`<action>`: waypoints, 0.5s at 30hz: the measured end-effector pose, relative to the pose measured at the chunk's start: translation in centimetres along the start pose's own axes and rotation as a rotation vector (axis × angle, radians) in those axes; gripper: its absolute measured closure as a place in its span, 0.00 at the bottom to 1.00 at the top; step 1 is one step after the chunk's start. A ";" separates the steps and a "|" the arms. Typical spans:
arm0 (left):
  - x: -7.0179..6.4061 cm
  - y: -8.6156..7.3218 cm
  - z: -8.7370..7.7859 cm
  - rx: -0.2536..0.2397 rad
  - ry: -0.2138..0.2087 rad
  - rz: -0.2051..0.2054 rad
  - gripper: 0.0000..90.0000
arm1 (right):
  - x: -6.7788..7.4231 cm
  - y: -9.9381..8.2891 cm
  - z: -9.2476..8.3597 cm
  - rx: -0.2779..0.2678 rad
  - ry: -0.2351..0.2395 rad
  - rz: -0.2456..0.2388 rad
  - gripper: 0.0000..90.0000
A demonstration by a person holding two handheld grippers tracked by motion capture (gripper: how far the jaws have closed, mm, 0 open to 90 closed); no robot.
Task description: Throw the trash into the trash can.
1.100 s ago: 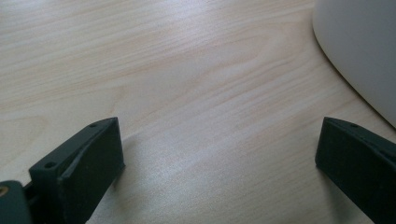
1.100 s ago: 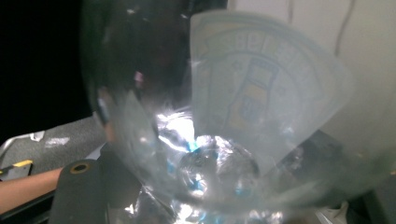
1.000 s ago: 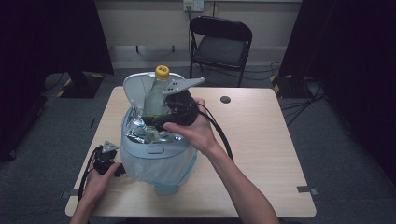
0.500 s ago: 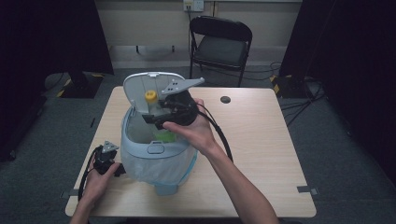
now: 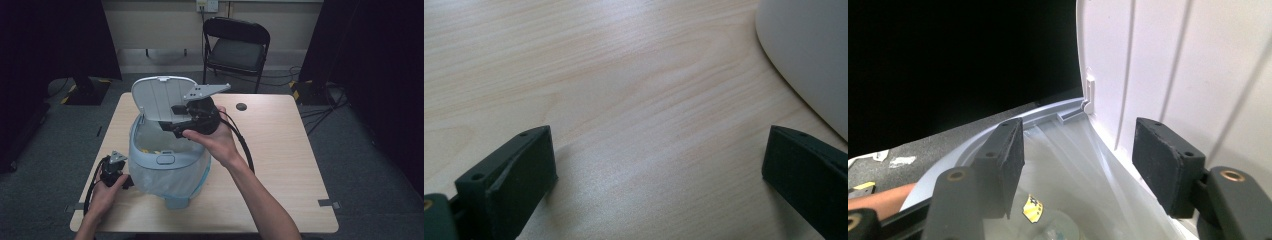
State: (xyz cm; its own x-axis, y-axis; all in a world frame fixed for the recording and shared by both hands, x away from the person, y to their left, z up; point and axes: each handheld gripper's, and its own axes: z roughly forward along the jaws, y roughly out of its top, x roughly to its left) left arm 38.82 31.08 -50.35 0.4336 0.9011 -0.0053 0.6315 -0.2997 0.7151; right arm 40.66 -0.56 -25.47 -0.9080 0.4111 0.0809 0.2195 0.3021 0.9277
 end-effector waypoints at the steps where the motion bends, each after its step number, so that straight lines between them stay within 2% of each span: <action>1: 0.0 0.0 0.0 0.000 -0.001 0.000 0.00 | 0.0 0.0 -0.1 -0.003 0.002 0.000 0.41; 7: 0.0 0.0 0.0 0.000 0.000 0.000 0.00 | -0.4 -0.4 -1.1 -0.017 -0.015 0.007 0.41; 11: 0.0 0.0 0.0 0.000 0.000 0.000 0.00 | -0.9 -1.1 -1.9 -0.018 -0.058 0.005 0.31; 15: 0.0 0.0 0.0 0.000 0.000 0.000 0.00 | -1.5 -1.8 -2.9 -0.024 -0.088 0.022 0.29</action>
State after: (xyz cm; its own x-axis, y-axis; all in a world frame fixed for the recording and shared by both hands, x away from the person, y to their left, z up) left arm 38.82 31.07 -50.35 0.4334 0.9012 -0.0057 0.6317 -0.2993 0.7152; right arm 40.62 -4.26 -26.25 -0.8678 0.4918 0.0702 0.2297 0.2720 0.9345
